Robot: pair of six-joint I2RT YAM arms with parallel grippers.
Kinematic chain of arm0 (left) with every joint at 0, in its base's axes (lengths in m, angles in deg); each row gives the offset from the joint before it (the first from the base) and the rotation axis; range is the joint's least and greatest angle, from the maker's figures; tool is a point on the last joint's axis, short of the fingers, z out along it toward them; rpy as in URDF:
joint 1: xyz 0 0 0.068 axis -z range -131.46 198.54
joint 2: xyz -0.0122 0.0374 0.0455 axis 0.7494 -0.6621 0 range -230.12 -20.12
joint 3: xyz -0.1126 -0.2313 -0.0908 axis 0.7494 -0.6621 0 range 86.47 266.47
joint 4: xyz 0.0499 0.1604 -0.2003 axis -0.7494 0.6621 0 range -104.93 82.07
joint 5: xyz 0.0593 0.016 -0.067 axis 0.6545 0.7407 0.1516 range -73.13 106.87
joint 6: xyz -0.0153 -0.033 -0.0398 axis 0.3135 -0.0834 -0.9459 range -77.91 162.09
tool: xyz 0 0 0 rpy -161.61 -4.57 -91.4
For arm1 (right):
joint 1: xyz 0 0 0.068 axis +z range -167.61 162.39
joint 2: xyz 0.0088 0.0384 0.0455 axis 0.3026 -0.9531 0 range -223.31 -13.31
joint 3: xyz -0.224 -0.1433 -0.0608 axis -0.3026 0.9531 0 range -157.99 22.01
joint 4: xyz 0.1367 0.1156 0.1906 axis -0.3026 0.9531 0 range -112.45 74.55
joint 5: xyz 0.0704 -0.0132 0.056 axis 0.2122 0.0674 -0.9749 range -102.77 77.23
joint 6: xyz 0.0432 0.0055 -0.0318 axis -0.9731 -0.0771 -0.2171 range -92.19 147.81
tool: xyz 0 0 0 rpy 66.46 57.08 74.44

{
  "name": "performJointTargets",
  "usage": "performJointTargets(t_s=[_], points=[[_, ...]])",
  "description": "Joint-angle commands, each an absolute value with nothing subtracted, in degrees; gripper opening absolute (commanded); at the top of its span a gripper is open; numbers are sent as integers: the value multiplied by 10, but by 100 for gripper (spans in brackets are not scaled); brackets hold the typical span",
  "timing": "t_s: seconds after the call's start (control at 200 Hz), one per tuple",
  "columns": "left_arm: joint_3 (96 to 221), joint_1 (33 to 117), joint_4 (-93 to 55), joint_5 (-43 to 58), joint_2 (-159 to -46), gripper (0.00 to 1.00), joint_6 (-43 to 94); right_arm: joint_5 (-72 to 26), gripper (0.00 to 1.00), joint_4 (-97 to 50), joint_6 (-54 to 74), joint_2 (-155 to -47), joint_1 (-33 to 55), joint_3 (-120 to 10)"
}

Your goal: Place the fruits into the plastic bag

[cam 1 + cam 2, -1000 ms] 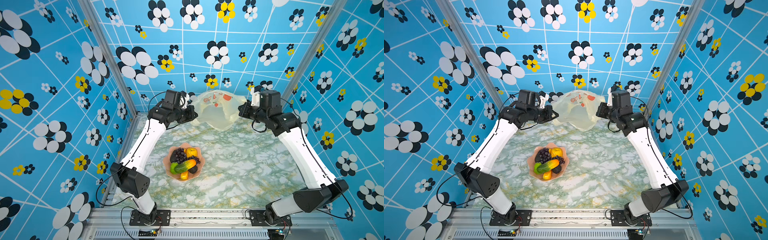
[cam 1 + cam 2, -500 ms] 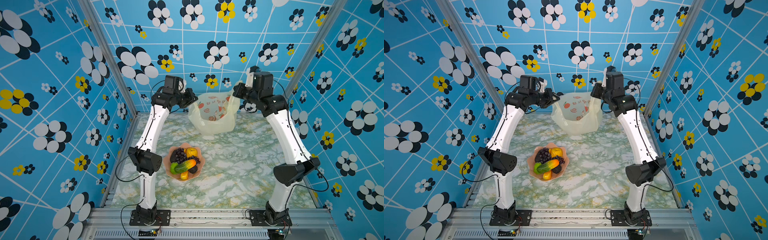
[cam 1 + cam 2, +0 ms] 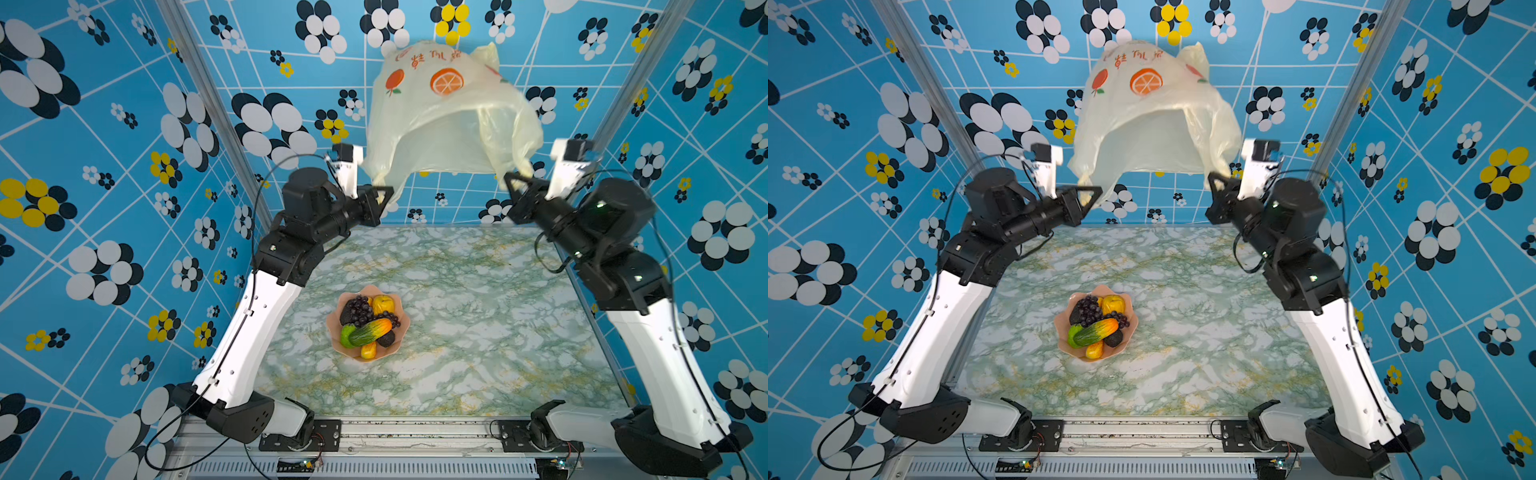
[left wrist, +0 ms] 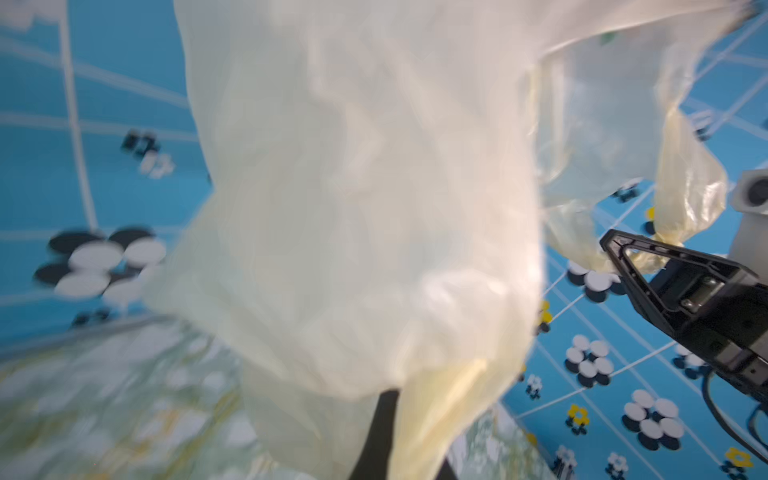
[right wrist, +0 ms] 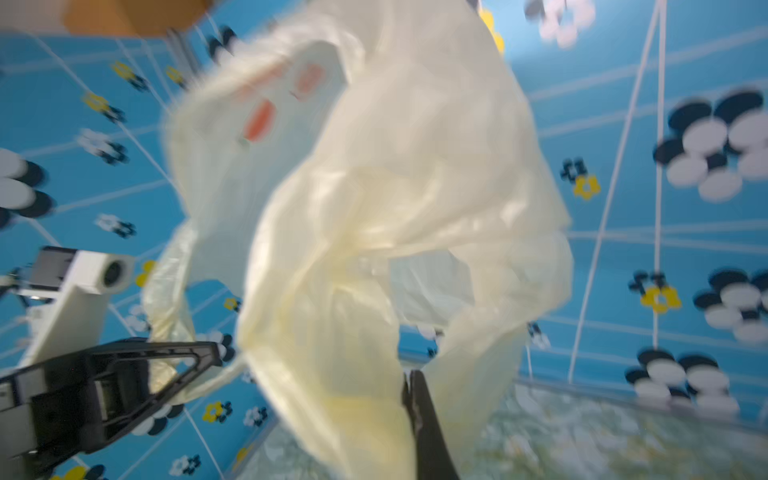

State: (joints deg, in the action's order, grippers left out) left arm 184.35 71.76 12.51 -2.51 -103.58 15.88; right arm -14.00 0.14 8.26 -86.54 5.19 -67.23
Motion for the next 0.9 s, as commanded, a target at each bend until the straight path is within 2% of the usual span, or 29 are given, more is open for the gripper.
performJointTargets(t_s=[0.0, 0.125, 0.295, 0.415, 0.6, 0.895], points=[[1665, 697, 303, -1, -1165, 0, 134, -182, 0, 136, -43, -999, 24, -417], [1665, 699, 276, 3, -1117, 0, 118, -148, 0, 85, -54, -943, 31, -460], [1866, 674, 324, -16, -1145, 0, 137, -176, 0, 126, -8, -995, 15, -716], [1942, 668, 339, -23, -1160, 0, 144, -193, 0, 123, -12, -1029, 16, -783], [1908, 652, 291, -44, -1141, 0, 122, -207, 0, 110, -22, -1041, 15, -789], [1825, 587, 211, -18, -1047, 0, 129, -249, 0, 41, -52, -1075, 31, -782]])
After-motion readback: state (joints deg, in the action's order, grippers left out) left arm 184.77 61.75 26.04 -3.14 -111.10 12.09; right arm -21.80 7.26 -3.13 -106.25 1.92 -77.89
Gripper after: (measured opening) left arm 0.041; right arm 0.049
